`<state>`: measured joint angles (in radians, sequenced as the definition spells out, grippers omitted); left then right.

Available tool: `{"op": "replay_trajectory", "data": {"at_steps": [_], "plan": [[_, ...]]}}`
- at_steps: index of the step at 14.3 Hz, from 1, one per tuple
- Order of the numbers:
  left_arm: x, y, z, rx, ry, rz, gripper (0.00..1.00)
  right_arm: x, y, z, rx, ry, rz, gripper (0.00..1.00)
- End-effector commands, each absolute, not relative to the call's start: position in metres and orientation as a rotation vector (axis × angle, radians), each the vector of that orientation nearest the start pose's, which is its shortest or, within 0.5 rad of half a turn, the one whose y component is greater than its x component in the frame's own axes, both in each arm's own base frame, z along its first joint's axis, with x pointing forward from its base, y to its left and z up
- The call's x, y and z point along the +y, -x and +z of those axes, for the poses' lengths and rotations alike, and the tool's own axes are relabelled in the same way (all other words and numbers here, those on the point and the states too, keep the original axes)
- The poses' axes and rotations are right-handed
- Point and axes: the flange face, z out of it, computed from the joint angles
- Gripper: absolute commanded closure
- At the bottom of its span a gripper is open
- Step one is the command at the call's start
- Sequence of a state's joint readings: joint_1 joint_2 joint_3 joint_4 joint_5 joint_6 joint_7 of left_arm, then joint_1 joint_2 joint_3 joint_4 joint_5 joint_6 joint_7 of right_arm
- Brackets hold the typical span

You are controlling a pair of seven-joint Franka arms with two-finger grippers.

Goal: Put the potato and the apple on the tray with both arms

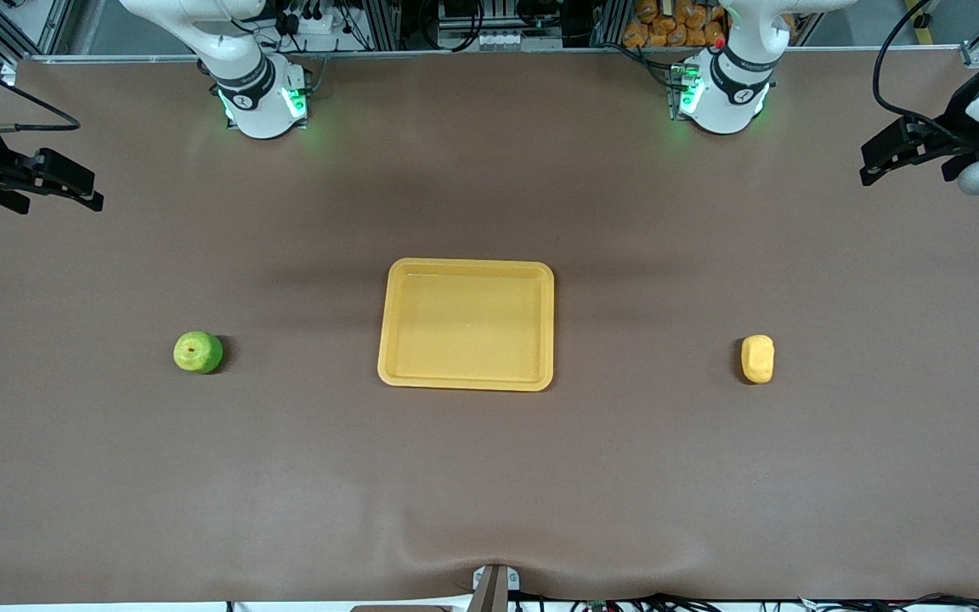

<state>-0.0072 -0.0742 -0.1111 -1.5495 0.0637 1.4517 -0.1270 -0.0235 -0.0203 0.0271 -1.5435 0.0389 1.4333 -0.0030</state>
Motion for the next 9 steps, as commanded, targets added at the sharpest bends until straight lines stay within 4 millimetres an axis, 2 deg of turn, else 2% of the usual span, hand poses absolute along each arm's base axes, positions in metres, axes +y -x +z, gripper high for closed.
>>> {"op": "replay_trajectory", "data": {"at_steps": [1, 3, 9], "plan": [[-0.0493, -0.5146, 0.6670, -0.014, 3.097, 0.041, 0.00, 0.0069, -0.5323, 0.6347, -0.017, 3.083, 0.137, 0.00], [-0.0437, -0.5148, 0.6667, -0.035, 3.110, 0.049, 0.00, 0.0069, -0.5323, 0.6347, -0.017, 3.083, 0.137, 0.00], [-0.0441, -0.5190, 0.6640, -0.037, 3.101, 0.061, 0.00, 0.0077, -0.5321, 0.6339, -0.019, 3.082, 0.142, 0.00]]}}
